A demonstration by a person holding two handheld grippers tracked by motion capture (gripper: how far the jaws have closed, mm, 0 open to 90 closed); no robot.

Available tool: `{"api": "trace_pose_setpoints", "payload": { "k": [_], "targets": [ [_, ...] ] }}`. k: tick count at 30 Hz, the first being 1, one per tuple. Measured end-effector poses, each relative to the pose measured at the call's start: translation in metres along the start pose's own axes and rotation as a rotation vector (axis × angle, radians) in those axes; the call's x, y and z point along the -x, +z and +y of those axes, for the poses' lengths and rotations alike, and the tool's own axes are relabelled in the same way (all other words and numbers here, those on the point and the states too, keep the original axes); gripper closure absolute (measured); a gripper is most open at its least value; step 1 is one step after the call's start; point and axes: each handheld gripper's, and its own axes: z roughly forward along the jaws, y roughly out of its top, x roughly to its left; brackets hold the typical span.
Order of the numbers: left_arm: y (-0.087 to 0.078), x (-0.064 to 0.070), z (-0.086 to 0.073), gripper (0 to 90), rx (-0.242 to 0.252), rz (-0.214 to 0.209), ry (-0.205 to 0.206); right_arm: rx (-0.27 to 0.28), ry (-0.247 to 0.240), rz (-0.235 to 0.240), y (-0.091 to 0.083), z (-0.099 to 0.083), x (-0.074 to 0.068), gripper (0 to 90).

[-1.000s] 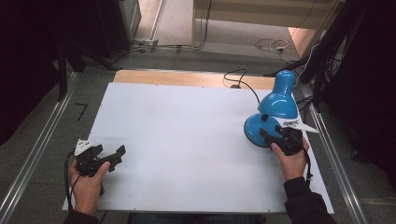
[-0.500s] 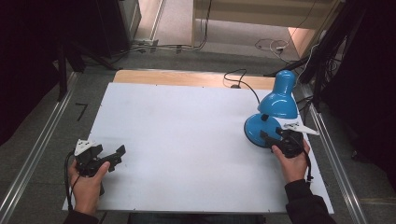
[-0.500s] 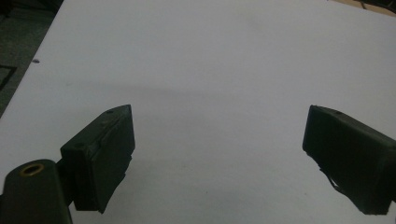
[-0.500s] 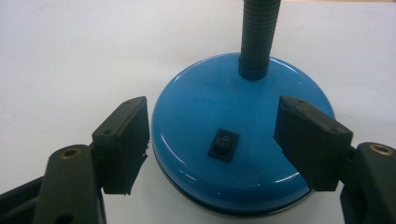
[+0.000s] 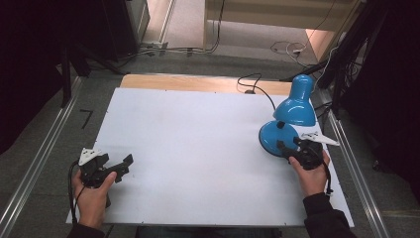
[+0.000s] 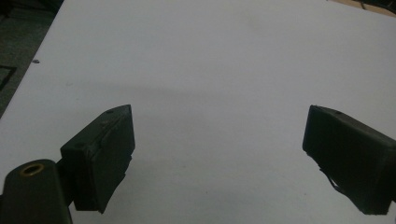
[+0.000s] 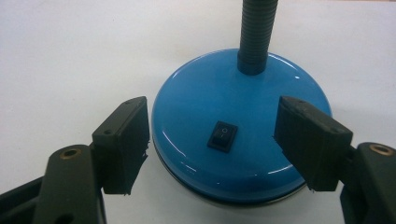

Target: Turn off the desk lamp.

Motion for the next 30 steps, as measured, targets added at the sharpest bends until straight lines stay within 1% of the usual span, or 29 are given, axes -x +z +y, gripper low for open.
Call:
{"api": "trace_pose_setpoints", "payload": {
  "k": [13, 30],
  "targets": [
    [0.0, 0.0, 0.0, 9.9, -0.002, -0.002, 0.0, -0.002, -0.002, 0.009, -0.005, -0.003, -0.001, 25.3],
    [0.001, 0.0, 0.0, 9.9, -0.005, -0.002, 0.001, -0.006, 0.001, 0.001, -0.013, -0.008, 0.001, 25.1]
  ]
}}
